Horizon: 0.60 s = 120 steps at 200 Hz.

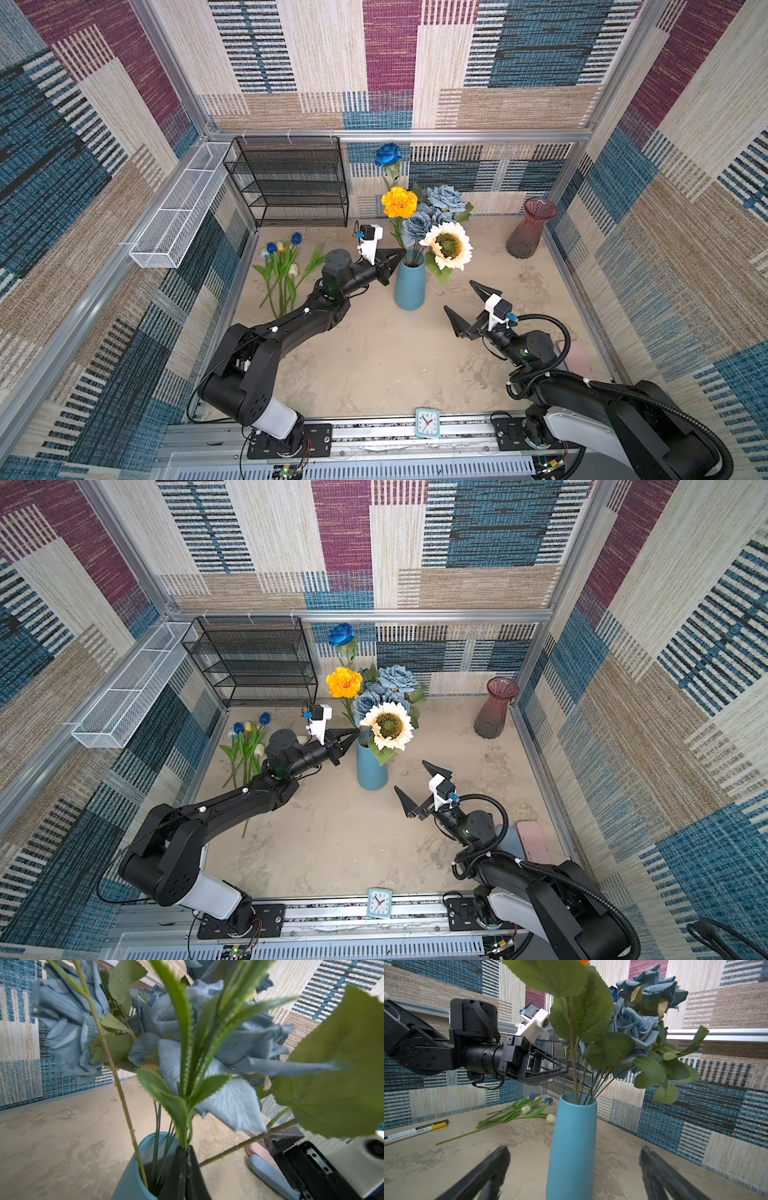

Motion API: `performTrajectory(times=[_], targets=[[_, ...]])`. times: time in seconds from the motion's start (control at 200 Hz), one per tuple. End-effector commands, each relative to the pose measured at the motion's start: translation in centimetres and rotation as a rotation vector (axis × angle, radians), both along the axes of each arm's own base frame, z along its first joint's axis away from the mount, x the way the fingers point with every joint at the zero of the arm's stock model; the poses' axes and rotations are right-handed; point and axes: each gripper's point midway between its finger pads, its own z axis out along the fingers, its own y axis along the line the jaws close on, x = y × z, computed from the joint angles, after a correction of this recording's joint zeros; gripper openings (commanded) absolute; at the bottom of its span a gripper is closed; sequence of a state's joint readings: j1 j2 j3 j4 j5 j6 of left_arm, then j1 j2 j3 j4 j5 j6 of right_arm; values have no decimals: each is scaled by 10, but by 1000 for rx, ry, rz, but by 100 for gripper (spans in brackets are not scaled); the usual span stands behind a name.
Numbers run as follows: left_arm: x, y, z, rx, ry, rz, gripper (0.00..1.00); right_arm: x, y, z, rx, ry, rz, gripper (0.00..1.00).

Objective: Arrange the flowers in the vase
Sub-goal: 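Lower the carnation stem into the light-blue vase with the left gripper, then open the left gripper and draw it back from the vase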

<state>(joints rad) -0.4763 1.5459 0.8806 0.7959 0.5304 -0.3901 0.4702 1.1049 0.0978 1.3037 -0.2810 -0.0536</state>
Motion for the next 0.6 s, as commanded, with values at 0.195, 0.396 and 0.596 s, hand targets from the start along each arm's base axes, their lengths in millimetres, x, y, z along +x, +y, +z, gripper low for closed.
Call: performTrajectory(times=[0.195, 0.396, 0.596], targets=[[-7, 8, -6, 139, -26, 37, 37, -1, 0, 11, 17, -41, 1, 100], [-16, 24, -19, 220, -14, 95, 54, -2, -1, 12, 19, -45, 1, 100], [-28, 33, -28, 267, -23, 103, 63, -2, 0, 12, 18, -42, 1, 100]])
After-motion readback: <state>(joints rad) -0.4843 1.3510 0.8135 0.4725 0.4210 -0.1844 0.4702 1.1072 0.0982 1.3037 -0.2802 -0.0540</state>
